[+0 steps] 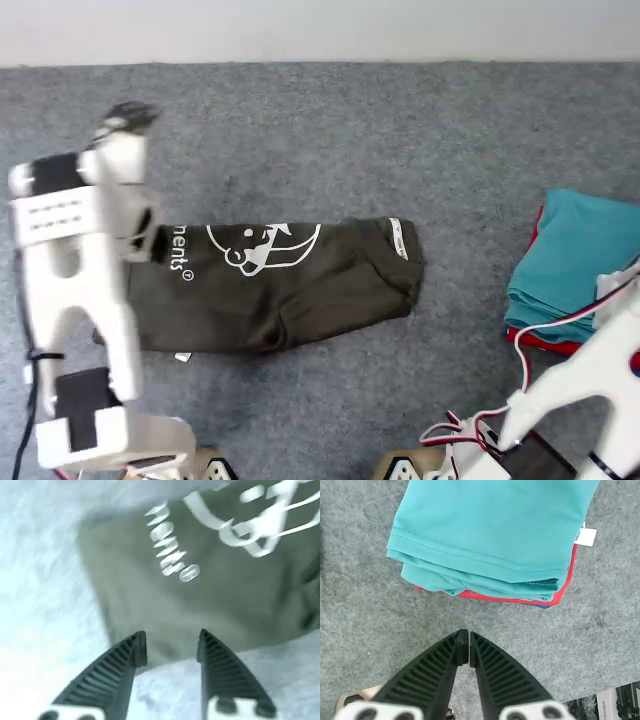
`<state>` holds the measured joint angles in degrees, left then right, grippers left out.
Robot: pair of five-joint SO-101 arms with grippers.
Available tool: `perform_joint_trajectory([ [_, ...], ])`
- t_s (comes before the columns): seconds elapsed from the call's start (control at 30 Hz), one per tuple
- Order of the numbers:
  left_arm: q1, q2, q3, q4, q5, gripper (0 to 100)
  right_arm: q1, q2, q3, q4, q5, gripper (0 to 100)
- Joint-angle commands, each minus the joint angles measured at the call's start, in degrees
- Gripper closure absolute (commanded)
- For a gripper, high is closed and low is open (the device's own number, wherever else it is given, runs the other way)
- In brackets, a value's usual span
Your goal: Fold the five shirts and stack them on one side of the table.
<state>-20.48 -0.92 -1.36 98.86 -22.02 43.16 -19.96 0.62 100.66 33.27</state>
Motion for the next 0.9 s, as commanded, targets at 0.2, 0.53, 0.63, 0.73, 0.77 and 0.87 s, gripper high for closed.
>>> perform_joint_trajectory([
  [0.2,-12.4,17.4,0.0,-11.9,-4.1,76,0.6,-2.2,-0.3,2.2,0.5,98.7],
  [0.53,-9.1,28.2,-4.0,-13.9,-4.4,76,0.6,-2.2,-0.3,2.2,0.5,98.7],
  [0.63,-8.9,32.1,-4.4,-14.5,-4.2,76,0.6,-2.2,-0.3,2.2,0.5,98.7],
  [0.73,-8.7,35.6,-5.6,-14.9,-2.5,83,0.6,-2.2,-0.3,2.2,0.5,98.7],
  [0.77,-8.6,36.5,-6.3,-14.7,-2.9,86,0.6,-2.2,-0.3,2.2,0.5,98.7],
  [0.87,-8.6,37.5,-8.5,-13.8,-3.5,97,0.6,-2.2,-0.3,2.2,0.5,98.7],
])
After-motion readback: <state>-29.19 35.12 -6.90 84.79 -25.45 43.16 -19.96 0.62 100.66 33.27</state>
